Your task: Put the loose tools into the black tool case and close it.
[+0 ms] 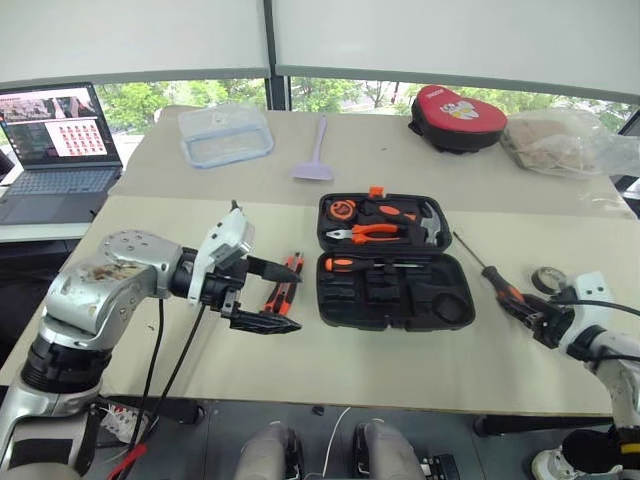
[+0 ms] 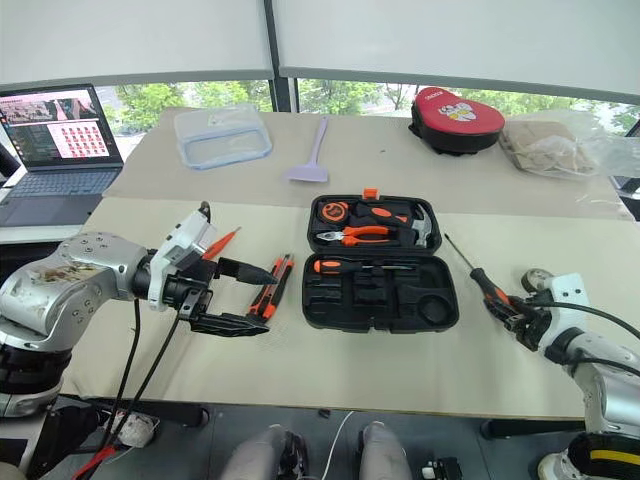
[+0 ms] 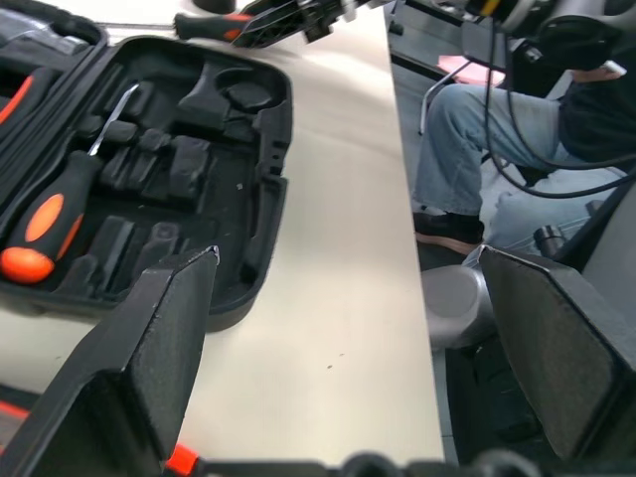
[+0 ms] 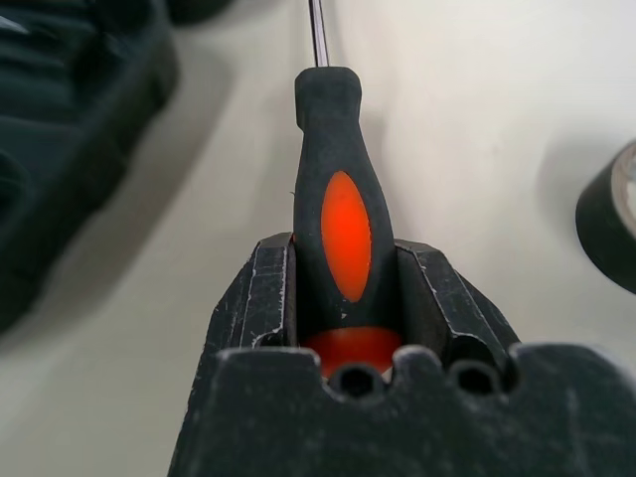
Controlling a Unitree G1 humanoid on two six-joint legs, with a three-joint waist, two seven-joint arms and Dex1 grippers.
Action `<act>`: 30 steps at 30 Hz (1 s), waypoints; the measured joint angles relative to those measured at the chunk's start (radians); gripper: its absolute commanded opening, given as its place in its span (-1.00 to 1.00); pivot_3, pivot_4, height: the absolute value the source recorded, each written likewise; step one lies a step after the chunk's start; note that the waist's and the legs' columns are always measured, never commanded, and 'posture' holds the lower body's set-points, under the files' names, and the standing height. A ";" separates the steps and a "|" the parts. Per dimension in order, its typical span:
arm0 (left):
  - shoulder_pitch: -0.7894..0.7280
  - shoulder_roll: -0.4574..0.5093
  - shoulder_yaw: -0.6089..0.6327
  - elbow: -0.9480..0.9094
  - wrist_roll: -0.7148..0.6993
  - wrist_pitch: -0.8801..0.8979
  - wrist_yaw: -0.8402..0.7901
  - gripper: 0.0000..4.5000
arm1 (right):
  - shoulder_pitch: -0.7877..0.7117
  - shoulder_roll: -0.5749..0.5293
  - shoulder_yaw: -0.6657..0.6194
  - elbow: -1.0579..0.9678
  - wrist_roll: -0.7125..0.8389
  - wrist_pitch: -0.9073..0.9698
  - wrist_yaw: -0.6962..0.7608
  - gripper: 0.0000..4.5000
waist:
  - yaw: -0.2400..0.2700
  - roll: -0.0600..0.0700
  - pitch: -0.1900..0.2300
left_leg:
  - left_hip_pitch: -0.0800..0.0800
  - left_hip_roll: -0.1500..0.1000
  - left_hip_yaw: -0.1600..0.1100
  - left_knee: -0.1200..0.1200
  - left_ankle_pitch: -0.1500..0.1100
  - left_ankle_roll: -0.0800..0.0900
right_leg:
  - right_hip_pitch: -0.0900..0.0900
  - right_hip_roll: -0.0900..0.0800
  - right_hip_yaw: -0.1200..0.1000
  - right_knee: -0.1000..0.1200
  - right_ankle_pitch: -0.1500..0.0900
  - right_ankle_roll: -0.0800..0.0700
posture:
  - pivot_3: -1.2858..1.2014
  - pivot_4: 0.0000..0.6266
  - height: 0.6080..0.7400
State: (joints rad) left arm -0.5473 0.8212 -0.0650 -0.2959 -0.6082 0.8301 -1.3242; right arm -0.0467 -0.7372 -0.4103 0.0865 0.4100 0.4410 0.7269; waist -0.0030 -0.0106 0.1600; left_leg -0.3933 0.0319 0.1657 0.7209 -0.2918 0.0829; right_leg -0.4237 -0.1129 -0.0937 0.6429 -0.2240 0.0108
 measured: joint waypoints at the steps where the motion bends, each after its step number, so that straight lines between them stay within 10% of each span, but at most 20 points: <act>1: 0.000 0.002 -0.002 0.008 0.007 -0.008 0.001 1.00 | -0.003 -0.011 -0.003 -0.010 0.006 0.004 0.003 -0.55 | -0.001 0.000 0.000 | 0.000 0.000 0.000 0.000 0.000 0.000 | 0.000 0.000 0.000 0.000 0.000 0.000 | 0.03 -0.52 0.87; 11: -0.001 0.012 -0.052 0.027 0.031 -0.061 -0.011 1.00 | -0.193 -0.223 0.249 -0.213 0.057 -0.072 0.456 -0.55 | -0.009 -0.001 0.001 | 0.003 0.001 0.000 -0.006 0.002 -0.003 | 0.000 0.002 -0.001 -0.001 -0.002 -0.003 | 0.03 -0.52 0.87; 30: 0.021 0.050 -0.050 -0.008 0.033 -0.081 0.000 1.00 | -0.627 -0.077 0.568 0.525 -0.357 -0.801 0.573 -0.55 | -0.010 -0.001 0.002 | 0.003 0.000 0.001 -0.005 0.002 -0.003 | 0.000 0.000 -0.001 0.000 -0.002 -0.003 | 0.03 -0.52 0.87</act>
State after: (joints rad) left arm -0.5266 0.8712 -0.1153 -0.3034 -0.5750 0.7490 -1.3241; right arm -0.6738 -0.8138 0.1574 0.6117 0.0533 -0.3599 1.2995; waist -0.0131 -0.0118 0.1619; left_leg -0.3904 0.0318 0.1670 0.7163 -0.2901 0.0804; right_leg -0.4239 -0.1126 -0.0950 0.6431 -0.2262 0.0080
